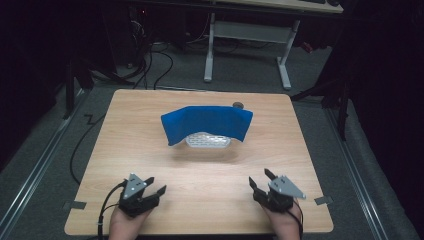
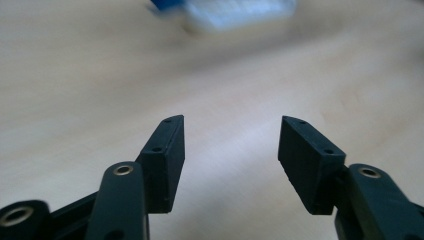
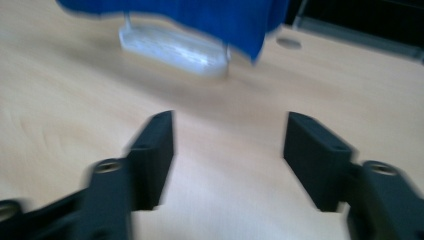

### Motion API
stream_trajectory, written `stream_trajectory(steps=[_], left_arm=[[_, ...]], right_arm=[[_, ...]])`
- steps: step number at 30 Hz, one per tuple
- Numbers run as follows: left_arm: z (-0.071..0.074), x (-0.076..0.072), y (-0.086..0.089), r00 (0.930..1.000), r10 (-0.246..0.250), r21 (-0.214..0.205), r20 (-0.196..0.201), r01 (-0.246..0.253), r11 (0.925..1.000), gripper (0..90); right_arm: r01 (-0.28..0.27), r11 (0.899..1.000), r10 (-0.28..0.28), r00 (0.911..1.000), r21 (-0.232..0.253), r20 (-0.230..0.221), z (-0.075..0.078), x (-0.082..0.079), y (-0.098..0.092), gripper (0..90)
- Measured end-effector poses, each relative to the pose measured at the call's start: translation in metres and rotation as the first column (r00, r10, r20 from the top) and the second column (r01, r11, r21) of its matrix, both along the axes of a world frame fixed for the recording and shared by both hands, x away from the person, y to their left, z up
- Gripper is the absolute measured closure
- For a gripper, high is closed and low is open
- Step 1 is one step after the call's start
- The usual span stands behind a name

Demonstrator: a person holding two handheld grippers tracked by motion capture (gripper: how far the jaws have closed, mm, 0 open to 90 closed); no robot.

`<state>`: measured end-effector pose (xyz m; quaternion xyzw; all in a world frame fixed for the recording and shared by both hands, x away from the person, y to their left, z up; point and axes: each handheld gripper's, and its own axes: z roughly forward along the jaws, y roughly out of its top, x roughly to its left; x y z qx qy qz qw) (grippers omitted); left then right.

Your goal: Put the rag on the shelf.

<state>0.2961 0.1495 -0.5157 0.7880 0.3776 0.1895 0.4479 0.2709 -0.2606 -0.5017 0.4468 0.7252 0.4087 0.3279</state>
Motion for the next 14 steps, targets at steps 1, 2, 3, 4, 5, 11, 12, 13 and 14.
stream_trajectory(steps=[1,2,3,4,5,11,12,13,14], left_arm=[[0.0,-0.001,-0.003,0.9997,-0.01,0.023,0.021,0.009,0.9997,44.8],[0.0,0.001,-0.006,0.9996,-0.016,0.04,0.024,0.015,0.9991,44.6],[-0.001,0.004,-0.008,0.9998,-0.019,0.04,0.01,0.019,0.999,43.6],[-0.002,0.008,-0.008,0.9999,-0.013,0.024,-0.009,0.014,0.9996,42.8],[-0.003,0.011,-0.007,0.9995,-0.011,0.006,-0.028,0.011,0.9999,42.5],[-0.01,0.015,-0.001,0.9978,0.013,0.017,-0.065,-0.012,0.9998,41.7],[-0.011,0.016,0.0,0.9976,0.02,0.013,-0.066,-0.02,0.9997,41.5],[-0.011,0.018,0.001,0.9974,0.029,0.008,-0.066,-0.028,0.9996,41.1],[-0.011,0.018,0.001,0.9974,0.029,0.008,-0.066,-0.028,0.9996,40.4]], right_arm=[[-0.029,1.0,0.03,0.9985,0.009,-0.045,0.0,0.003,-0.001,34.7],[-0.034,0.999,0.034,0.9992,0.007,-0.022,0.001,0.004,-0.003,37.2],[-0.033,0.999,0.033,0.9994,-0.011,-0.005,0.0,0.006,-0.005,37.5],[-0.028,0.999,0.027,0.9995,-0.026,-0.018,-0.003,0.01,-0.006,36.7],[-0.027,0.999,0.026,0.9987,-0.017,-0.043,-0.006,0.014,-0.007,36.2],[-0.035,0.999,0.036,0.9973,0.006,-0.064,-0.01,0.02,-0.009,35.0],[-0.031,0.999,0.031,0.9972,0.011,-0.068,-0.011,0.02,-0.01,34.7],[-0.028,1.0,0.028,0.997,0.014,-0.072,-0.011,0.02,-0.01,34.3],[-0.03,0.999,0.031,0.9973,0.012,-0.067,-0.011,0.02,-0.011,33.6]])
